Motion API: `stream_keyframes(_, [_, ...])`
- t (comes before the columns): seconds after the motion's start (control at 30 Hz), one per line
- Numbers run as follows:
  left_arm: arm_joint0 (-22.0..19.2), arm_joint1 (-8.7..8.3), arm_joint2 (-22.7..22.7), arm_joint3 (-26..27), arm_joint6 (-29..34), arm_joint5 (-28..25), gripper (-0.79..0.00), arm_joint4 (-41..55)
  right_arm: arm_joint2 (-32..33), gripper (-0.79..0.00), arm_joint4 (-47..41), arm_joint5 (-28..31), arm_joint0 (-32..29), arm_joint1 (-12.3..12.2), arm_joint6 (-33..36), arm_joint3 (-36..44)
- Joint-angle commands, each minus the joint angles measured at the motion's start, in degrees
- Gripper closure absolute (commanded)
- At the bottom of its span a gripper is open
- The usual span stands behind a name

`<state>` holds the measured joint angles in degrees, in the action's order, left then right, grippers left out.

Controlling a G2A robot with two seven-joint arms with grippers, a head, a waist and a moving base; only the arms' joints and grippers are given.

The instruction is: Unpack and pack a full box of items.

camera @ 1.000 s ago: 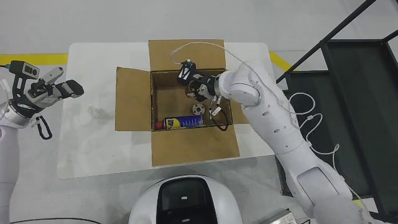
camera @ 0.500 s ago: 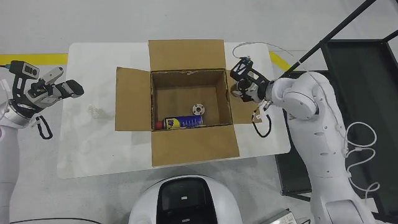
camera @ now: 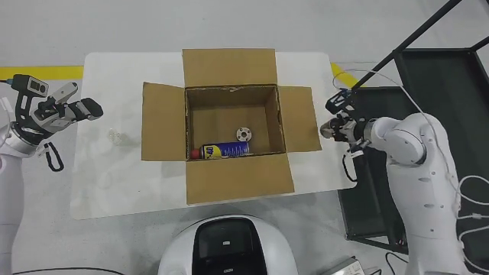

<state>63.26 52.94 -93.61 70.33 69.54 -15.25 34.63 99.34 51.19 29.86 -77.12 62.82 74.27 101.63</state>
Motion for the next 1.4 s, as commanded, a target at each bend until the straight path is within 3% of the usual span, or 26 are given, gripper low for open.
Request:
stream_keyframes(0.0, [0.00, 0.00, 0.00, 0.00, 0.00, 0.00, -0.785, 0.00, 0.92, 0.000, 0.17, 0.63, -0.04, -0.26, -1.78, -2.75])
stream_keyframes(0.33, [0.00, 0.00, 0.00, 0.00, 0.00, 0.00, -0.785, 0.00, -1.50, 0.000, 3.61, 1.59, 2.03, -0.80, -12.28, -15.62])
stream_keyframes(0.6, [0.00, 0.00, 0.00, 0.00, 0.00, 0.00, -0.785, 0.00, -6.27, 0.000, 6.69, 1.23, 7.97, -0.78, -19.44, -25.52])
stream_keyframes(0.87, [0.00, 0.00, 0.00, 0.00, 0.00, 0.00, -0.785, 0.00, -11.99, 0.000, 11.07, 1.71, 14.93, -0.60, -21.91, -34.60])
stream_keyframes(1.37, [0.00, 0.00, 0.00, 0.00, 0.00, 0.00, -0.785, 0.00, -16.71, 0.000, 10.48, 1.00, 20.24, -0.20, -28.44, -44.86])
